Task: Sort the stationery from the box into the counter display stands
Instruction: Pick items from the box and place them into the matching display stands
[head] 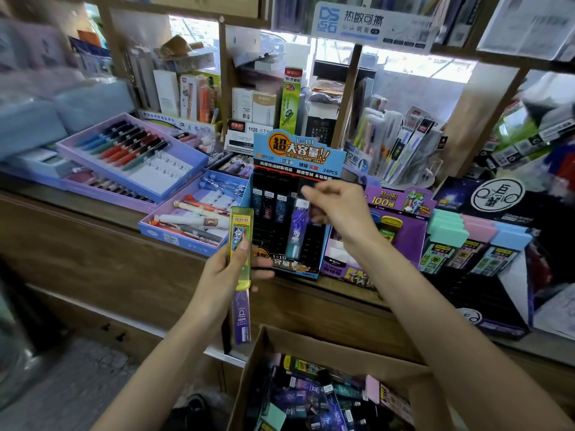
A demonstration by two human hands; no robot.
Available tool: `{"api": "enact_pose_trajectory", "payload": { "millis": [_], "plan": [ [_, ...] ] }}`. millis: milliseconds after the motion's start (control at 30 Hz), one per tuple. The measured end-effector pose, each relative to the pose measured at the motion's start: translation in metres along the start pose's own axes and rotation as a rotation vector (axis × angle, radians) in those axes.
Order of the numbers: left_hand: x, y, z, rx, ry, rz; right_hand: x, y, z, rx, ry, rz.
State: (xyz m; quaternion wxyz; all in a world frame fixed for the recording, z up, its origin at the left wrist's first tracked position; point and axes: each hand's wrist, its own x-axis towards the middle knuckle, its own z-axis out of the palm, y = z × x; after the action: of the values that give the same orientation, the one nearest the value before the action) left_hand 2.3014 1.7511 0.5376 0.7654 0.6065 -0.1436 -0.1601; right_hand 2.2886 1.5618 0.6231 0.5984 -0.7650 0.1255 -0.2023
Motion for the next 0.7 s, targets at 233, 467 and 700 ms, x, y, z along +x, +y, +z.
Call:
{"api": "enact_pose_trajectory", "payload": {
  "millis": [233,467,700],
  "plan": [
    [0.001,-0.01,-0.013,-0.003,0.046,0.008,0.038,0.003,0.01,-0.278,0.196,-0.155],
    [0.002,-0.012,-0.017,-0.02,0.037,0.003,0.045,0.02,0.024,-0.422,0.205,-0.206],
    [0.001,-0.012,-0.016,-0.003,0.038,-0.009,0.049,0.02,0.028,-0.386,0.164,-0.138]
  ]
}}
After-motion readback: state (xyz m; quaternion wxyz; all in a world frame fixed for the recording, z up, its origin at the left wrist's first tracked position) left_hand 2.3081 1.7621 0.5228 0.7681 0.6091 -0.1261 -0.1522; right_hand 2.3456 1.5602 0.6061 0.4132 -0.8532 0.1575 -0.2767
